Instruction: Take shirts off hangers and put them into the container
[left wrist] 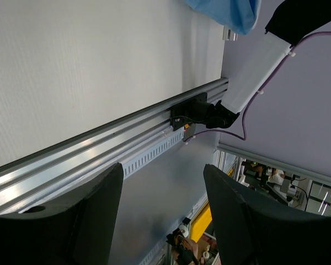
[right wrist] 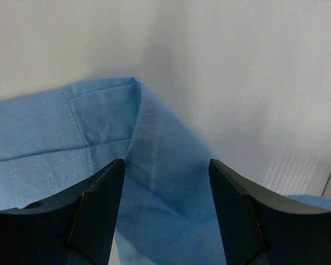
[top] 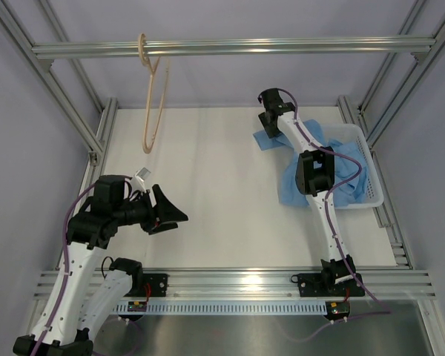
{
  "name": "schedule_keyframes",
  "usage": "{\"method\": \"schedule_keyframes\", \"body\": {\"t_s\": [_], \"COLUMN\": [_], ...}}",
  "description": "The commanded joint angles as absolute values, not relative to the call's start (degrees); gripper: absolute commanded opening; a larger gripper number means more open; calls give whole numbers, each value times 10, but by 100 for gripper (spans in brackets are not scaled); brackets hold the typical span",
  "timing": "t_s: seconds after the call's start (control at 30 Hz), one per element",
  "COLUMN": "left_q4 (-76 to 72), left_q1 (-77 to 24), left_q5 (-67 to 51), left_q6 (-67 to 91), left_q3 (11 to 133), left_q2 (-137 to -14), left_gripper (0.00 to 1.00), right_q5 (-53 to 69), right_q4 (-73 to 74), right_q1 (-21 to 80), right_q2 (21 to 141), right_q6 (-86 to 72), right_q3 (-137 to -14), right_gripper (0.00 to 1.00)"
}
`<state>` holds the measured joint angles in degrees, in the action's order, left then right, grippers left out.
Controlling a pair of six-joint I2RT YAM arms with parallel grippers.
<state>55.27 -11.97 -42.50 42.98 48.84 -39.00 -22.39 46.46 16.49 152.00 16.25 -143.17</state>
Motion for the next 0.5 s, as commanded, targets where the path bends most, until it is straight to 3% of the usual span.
{"method": "schedule_keyframes", "body": {"t_s": [0.0,0.03,0.1,0.17,0.2,0.27,0.3,0.47], "left_q4": [541,540,534,533,535,540,541,540], "left_q1": [-120,-121,-120,-120,-121,-120,-121,-121], "left_q5": [-454,-454,-455,-457,-456,-455,-454,-453], "left_q6": [446,450,454,457,458,457,457,461], "left_q3": [500,498,491,490,489,490,491,482], "left_q2": [-381,-381,-377,-374,-372,-371,-371,-367], "left_gripper": [65,65,65,65,65,65,65,65], "right_q5": [-204,-199,-188,-180,-181,-180,-180,-180], "right_q4": [478,482,483,489,494,493,494,482], "right_q1": [164,164,165,164,164,163,164,163], "right_q2": [1521,1518,1517,1521,1525,1528,1528,1527], "right_q6": [173,174,171,171,172,172,172,169], "right_q3": [-1433,-1433,-1434,-1445,-1450,-1455,-1458,-1473], "right_gripper": [67,65,43,32,17,4,0,0]}}
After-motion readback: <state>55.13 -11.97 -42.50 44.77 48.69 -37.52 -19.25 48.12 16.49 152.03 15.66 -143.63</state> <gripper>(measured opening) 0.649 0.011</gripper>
